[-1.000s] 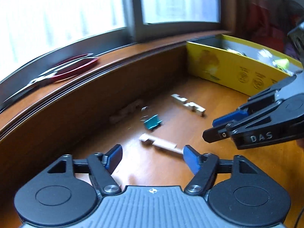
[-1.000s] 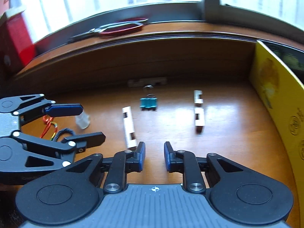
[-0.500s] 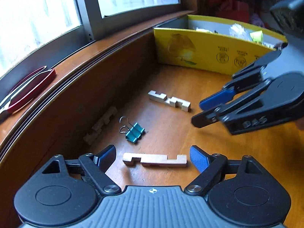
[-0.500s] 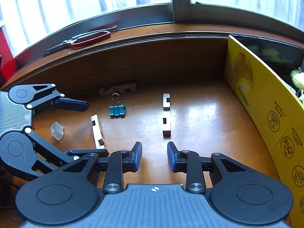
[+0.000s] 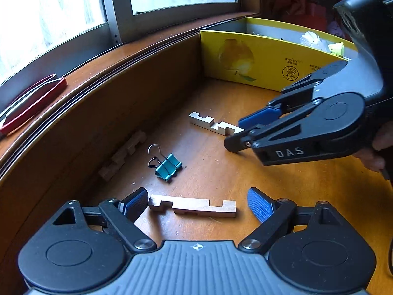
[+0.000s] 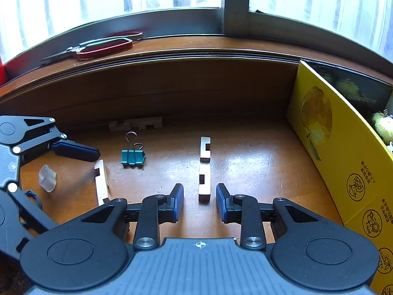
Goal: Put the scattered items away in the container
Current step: 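Grasp the long notched wooden puzzle piece with the left gripper, then grasp a second wooden piece with the right gripper and set it down while the left holds its piece, then grasp the joined wooden puzzle piece on the desk with the right gripper, then carry both wooden pieces into the yellow box with both grippers, then open both grippers inside the yellow box to drop the wooden pieces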
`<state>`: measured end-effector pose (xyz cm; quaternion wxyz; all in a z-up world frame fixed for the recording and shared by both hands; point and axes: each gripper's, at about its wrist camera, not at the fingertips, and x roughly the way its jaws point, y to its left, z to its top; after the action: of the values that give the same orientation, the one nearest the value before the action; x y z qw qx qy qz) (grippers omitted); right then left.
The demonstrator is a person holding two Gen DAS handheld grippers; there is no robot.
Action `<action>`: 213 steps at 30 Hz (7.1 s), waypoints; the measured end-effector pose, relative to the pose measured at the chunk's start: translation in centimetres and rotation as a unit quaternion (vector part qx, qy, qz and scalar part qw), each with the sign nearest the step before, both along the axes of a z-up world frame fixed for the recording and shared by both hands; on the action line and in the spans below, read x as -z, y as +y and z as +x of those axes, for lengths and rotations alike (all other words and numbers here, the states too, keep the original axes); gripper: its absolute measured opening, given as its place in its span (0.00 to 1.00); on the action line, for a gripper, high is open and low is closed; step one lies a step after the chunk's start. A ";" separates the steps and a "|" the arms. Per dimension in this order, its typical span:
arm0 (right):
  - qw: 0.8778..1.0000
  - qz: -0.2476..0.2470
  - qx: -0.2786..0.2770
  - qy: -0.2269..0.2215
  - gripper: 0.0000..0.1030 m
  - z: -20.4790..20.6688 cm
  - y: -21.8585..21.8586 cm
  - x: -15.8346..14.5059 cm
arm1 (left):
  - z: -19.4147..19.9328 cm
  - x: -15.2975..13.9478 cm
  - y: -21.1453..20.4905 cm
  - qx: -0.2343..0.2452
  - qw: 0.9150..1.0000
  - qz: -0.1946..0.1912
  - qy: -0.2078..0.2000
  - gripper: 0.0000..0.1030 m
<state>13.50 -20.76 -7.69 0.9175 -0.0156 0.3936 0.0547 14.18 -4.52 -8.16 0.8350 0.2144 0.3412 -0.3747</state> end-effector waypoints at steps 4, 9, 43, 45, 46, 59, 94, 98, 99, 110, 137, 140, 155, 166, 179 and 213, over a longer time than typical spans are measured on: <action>1.000 -0.001 -0.001 -0.009 0.30 0.3 0.0 0.2 | 0.3 0.0 0.3 -0.003 1.000 -0.011 0.021 0.80; 1.000 -0.008 -0.018 -0.011 0.17 0.0 -0.1 0.2 | 0.1 -0.1 0.3 -0.015 0.999 -0.018 0.031 0.77; 0.994 0.017 -0.105 0.010 0.11 -4.3 0.9 -0.5 | -7.7 -3.1 4.9 -0.206 0.978 -0.036 0.019 0.75; 0.990 0.014 -0.140 0.020 0.11 -6.2 0.8 -0.8 | -8.4 -3.1 5.3 -0.212 0.977 -0.035 0.019 0.75; 0.987 0.011 -0.156 0.024 0.11 -7.1 0.6 -0.9 | -9.0 -3.1 5.5 -0.214 0.976 -0.034 0.018 0.75; 0.999 -0.017 0.037 -0.031 0.43 -11.0 -1.7 -2.3 | -11.8 -2.4 6.7 -0.211 0.976 -0.045 0.025 0.75; 0.942 0.027 0.335 -0.001 0.95 -7.7 6.0 0.7 | -10.5 -1.7 11.1 -0.235 0.967 -0.092 0.037 0.75; 0.938 0.010 0.345 -0.012 0.95 -7.3 5.9 1.1 | -10.2 -1.4 11.1 -0.234 0.967 -0.092 0.041 0.75; 0.938 0.006 0.346 -0.013 0.95 -7.3 6.0 1.2 | -10.1 -1.4 11.0 -0.234 0.967 -0.092 0.042 0.75; 0.952 0.001 0.304 -0.006 0.95 -8.5 4.7 1.1 | -10.4 -1.6 10.2 -0.223 0.970 -0.092 0.039 0.75; 0.954 0.051 0.293 -0.028 0.74 -9.3 4.8 -0.6 | -12.5 -3.6 9.8 -0.227 0.970 -0.089 0.004 0.75; 0.959 0.074 0.273 -0.023 0.74 -10.1 4.5 -1.5 | -12.9 -3.7 9.7 -0.228 0.970 -0.088 0.004 0.75; 0.973 0.129 0.182 -0.063 0.74 -14.4 0.4 -6.8 | -12.5 -8.0 4.6 -0.199 0.977 -0.067 -0.027 0.75; 0.970 0.153 0.174 -0.072 0.74 -16.9 -7.3 -9.1 | -12.2 -11.5 -5.4 -0.166 0.981 -0.089 -0.052 0.75; 0.951 0.198 0.217 -0.095 0.74 -19.4 -19.9 -11.1 | -11.5 -13.6 -19.1 -0.103 0.987 -0.097 -0.078 0.75; 0.872 0.233 0.422 -0.089 0.78 -18.7 -38.3 -4.3 | -3.8 -9.4 -42.0 0.032 0.996 -0.033 -0.070 0.82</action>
<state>-5.24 -59.02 -3.36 0.8616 0.3613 0.2549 -0.2492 10.37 -46.47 1.20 0.8509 0.2237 0.2621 -0.3964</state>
